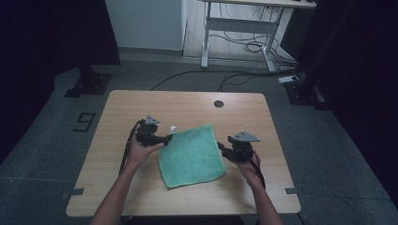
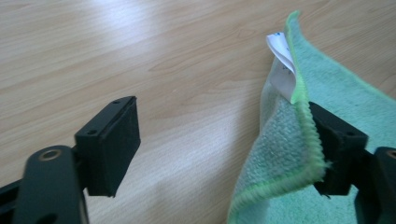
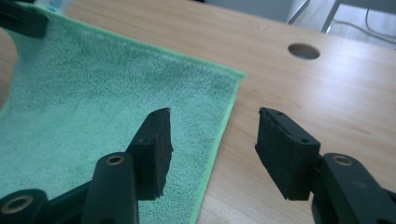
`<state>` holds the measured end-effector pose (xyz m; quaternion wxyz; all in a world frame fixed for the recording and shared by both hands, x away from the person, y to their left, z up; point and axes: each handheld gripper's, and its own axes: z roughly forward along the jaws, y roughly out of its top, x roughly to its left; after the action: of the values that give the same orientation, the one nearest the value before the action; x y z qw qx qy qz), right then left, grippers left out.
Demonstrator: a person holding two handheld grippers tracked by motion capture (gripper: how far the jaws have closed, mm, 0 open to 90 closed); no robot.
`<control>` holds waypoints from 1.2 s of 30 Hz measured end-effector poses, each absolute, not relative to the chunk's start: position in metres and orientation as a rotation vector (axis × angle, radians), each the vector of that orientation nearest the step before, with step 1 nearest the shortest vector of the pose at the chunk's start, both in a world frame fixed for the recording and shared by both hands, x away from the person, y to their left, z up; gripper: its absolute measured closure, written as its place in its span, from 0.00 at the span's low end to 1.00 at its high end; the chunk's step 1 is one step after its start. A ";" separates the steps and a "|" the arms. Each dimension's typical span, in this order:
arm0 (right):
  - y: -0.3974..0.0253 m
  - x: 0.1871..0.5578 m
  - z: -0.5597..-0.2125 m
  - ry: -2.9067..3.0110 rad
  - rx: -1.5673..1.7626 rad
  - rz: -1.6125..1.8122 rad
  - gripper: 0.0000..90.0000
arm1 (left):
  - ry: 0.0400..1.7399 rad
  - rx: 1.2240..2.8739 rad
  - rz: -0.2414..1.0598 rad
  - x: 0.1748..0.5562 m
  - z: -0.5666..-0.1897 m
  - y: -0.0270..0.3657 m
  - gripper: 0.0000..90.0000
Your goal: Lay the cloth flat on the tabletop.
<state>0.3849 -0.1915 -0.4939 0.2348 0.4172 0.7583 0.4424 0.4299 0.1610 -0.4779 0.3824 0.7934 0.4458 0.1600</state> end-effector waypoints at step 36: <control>-0.168 0.383 -0.522 2.214 1.143 1.193 0.57 | 1.015 2.148 0.317 0.377 -0.505 0.141 0.39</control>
<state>0.3826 -0.1680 -0.5220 0.1883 0.4065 0.7871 0.4240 0.3771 0.1411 -0.5048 0.3641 0.8347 0.3944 0.1233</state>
